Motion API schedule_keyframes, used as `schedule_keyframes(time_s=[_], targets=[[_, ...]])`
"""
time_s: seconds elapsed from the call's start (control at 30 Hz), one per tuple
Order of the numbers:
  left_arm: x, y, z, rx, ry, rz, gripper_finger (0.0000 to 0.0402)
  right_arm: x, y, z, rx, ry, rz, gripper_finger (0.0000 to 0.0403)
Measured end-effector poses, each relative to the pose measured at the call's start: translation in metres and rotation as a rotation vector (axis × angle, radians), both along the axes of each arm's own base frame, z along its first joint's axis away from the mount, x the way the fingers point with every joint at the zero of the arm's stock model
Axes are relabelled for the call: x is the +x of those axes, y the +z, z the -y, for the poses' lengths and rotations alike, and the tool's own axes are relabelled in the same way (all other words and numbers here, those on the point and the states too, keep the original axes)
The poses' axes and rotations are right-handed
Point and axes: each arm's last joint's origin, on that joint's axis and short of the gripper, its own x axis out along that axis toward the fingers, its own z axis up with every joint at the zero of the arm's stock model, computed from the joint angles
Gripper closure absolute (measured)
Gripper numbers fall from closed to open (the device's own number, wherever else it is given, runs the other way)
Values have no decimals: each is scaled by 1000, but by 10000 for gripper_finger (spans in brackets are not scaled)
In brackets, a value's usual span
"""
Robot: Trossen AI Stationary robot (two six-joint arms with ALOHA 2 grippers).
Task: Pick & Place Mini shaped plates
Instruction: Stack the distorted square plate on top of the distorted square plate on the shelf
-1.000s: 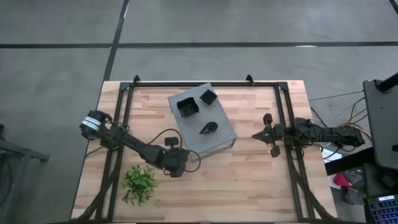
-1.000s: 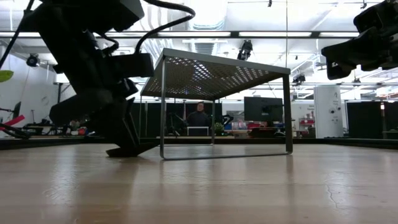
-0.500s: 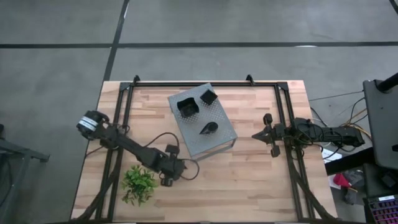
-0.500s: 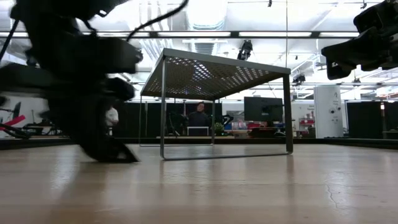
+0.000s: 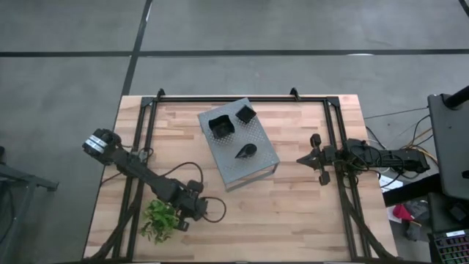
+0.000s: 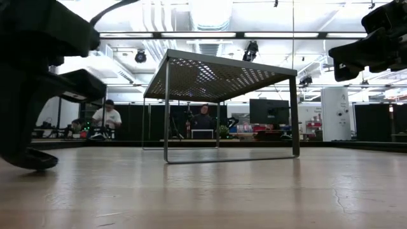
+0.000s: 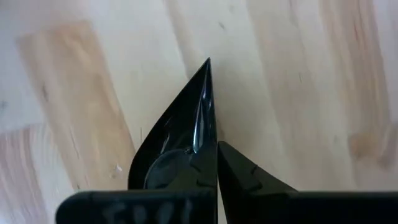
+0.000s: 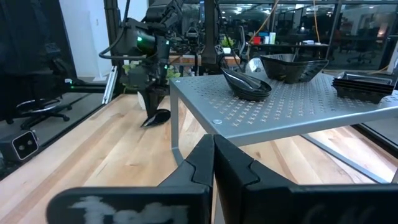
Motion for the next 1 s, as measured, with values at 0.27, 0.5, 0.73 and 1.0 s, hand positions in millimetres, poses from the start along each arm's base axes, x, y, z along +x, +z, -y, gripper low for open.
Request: schedule_keyframes(time_s=[0.27,0.5,0.73,1.0], targets=[[1,1,-1,-29,139,-14,399,0,0,0,0,0,0,394],[12,9,-3,-41,289,67,399,0,0,0,0,0,0,394],[20,10,-13,-206,670,-5,399,0,0,0,0,0,0,394],[25,11,-21,-451,1362,-100,399,0,0,0,0,0,0,394]])
